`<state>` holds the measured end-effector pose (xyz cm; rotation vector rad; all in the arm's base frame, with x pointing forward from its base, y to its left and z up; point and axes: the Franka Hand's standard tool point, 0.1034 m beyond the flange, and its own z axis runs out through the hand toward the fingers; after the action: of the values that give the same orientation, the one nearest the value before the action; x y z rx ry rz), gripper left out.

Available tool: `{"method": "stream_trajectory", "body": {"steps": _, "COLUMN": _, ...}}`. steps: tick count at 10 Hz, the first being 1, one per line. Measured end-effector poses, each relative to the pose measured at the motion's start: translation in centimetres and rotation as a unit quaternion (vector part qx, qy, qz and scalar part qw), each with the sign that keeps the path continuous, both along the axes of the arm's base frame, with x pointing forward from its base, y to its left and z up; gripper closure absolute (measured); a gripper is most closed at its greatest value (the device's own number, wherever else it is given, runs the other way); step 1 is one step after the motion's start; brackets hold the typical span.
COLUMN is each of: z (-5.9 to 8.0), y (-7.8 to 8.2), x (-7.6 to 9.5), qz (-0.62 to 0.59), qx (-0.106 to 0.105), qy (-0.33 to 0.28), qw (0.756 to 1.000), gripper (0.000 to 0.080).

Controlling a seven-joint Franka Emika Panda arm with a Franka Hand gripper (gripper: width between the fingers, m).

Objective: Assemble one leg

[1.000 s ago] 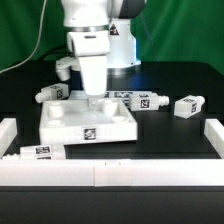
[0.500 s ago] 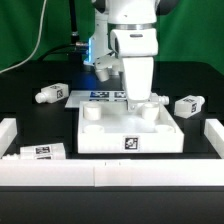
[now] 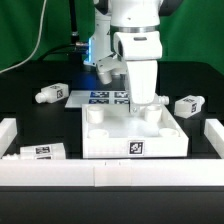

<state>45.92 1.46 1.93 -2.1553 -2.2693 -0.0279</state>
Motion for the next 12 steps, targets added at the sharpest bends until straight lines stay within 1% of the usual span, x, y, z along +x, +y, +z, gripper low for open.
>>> {"method": "stream_trajectory", "body": {"steps": 1, "z": -0.2, "y": 0.3, "x": 0.1, "qz": -0.008, "qx": 0.001, "qy": 0.001, "qw": 1.000, "gripper": 0.0744}}
{"method": "stream_trajectory", "body": {"steps": 2, "z": -0.5, "y": 1.3, "x": 0.6, "qz": -0.012, "qx": 0.003, "qy": 0.004, "qw": 1.000, "gripper": 0.0744}}
{"method": "stream_trajectory", "body": {"steps": 3, "z": -0.3, "y": 2.3, "x": 2.1, "qz": -0.005, "qx": 0.003, "qy": 0.005, "qw": 1.000, "gripper": 0.0744}}
{"method": "stream_trajectory", "body": {"steps": 4, "z": -0.5, "y": 3.4, "x": 3.2, "qz": -0.005, "qx": 0.008, "qy": 0.001, "qw": 1.000, "gripper": 0.0744}}
{"method": "stream_trajectory", "body": {"steps": 5, "z": -0.7, "y": 4.9, "x": 4.0, "qz": -0.003, "qx": 0.015, "qy": 0.000, "qw": 1.000, "gripper": 0.0744}}
{"method": "stream_trajectory", "body": {"steps": 6, "z": -0.7, "y": 6.1, "x": 4.3, "qz": -0.003, "qx": 0.019, "qy": 0.001, "qw": 1.000, "gripper": 0.0744}}
{"method": "stream_trajectory", "body": {"steps": 7, "z": -0.7, "y": 6.4, "x": 4.6, "qz": -0.008, "qx": 0.020, "qy": 0.001, "qw": 1.000, "gripper": 0.0743}}
{"method": "stream_trajectory", "body": {"steps": 11, "z": -0.8, "y": 6.5, "x": 4.6, "qz": -0.022, "qx": 0.021, "qy": 0.001, "qw": 1.000, "gripper": 0.0743}}
{"method": "stream_trajectory", "body": {"steps": 12, "z": -0.8, "y": 6.5, "x": 4.6, "qz": -0.022, "qx": 0.021, "qy": 0.001, "qw": 1.000, "gripper": 0.0551}}
